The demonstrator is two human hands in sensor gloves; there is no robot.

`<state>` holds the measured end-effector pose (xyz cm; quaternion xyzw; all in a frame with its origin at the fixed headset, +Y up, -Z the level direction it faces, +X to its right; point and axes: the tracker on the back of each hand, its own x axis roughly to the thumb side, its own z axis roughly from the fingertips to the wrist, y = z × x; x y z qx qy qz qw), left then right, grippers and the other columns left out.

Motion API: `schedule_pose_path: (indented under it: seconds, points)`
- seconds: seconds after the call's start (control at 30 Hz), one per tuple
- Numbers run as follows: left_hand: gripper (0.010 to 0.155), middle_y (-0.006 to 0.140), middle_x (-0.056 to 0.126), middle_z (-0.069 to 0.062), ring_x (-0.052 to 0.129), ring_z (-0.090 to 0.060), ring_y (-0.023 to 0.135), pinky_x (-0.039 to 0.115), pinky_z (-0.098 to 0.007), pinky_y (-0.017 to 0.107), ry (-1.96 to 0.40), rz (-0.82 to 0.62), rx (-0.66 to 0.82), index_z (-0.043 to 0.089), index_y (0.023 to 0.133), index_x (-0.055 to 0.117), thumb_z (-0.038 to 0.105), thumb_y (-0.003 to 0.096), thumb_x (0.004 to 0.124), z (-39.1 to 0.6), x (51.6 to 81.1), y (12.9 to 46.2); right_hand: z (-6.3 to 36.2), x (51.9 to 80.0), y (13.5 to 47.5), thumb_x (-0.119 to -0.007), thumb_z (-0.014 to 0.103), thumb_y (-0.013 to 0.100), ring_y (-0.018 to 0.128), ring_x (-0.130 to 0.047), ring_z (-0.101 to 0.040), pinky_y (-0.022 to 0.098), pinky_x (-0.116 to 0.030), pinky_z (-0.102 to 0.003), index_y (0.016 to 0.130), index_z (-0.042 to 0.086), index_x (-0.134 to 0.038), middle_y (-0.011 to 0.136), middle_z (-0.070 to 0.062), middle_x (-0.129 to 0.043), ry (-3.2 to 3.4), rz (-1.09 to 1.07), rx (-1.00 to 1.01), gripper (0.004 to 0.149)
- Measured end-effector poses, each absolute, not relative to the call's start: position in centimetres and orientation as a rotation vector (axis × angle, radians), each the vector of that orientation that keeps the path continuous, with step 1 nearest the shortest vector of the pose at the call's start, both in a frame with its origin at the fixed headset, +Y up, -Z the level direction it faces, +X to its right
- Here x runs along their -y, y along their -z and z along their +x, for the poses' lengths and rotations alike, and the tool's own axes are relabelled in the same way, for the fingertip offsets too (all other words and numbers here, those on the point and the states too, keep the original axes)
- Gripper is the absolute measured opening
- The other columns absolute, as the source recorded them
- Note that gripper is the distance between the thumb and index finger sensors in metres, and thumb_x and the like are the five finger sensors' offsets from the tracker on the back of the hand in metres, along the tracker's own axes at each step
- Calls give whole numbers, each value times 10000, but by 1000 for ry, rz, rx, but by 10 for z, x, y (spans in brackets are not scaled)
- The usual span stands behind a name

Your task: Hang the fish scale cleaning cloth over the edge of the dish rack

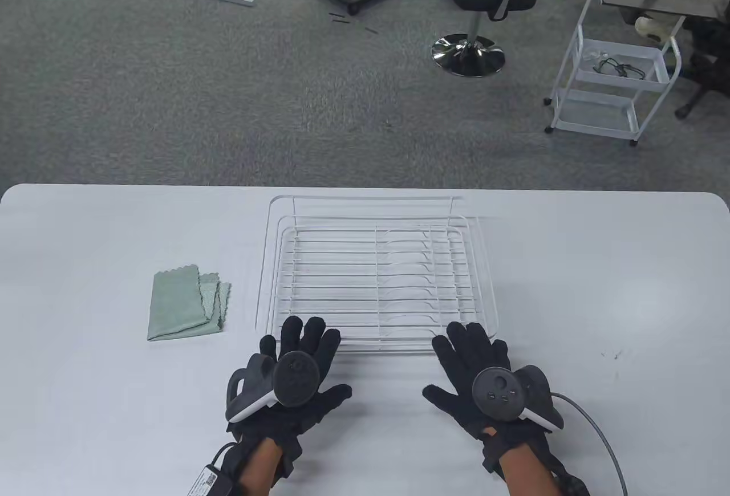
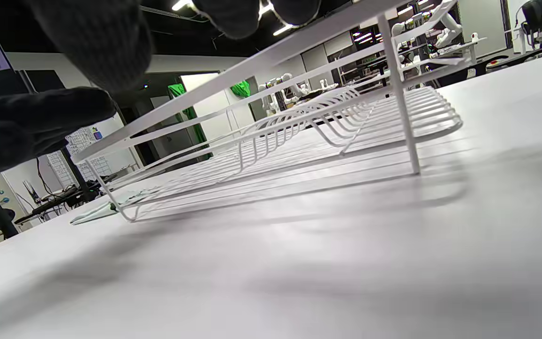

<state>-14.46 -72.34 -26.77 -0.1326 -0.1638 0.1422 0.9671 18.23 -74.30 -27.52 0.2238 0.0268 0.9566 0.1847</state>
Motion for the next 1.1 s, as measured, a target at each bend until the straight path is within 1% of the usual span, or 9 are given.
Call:
schedule_pose_path:
  seconds: [0.33, 0.53, 1.1]
  points:
    - [880, 1238, 122, 8, -33, -343, 1095, 87, -677, 727, -271, -275, 329, 292, 1216, 252, 643, 555, 715, -142, 726, 271, 183, 744, 274, -678, 603, 600, 1071, -204, -479, 702, -307, -755, 1143, 213, -376, 1207, -178, -306, -2693, 628, -86, 734]
    - [885, 1238, 117, 10, -35, -341, 1094, 91, -676, 729, -268, -255, 344, 290, 1218, 247, 642, 555, 716, -139, 722, 267, 181, 742, 269, -675, 600, 601, 1072, -193, -464, 704, -304, -750, 1144, 213, -368, 1206, -177, -293, -2692, 629, -76, 734]
    - [893, 1234, 105, 15, -42, -340, 1088, 92, -662, 731, -283, -230, 329, 283, 1219, 245, 641, 553, 719, -146, 718, 265, 180, 739, 266, -671, 604, 600, 1073, -207, -472, 702, -321, -754, 1146, 214, -381, 1206, -185, -296, -2640, 655, -69, 731]
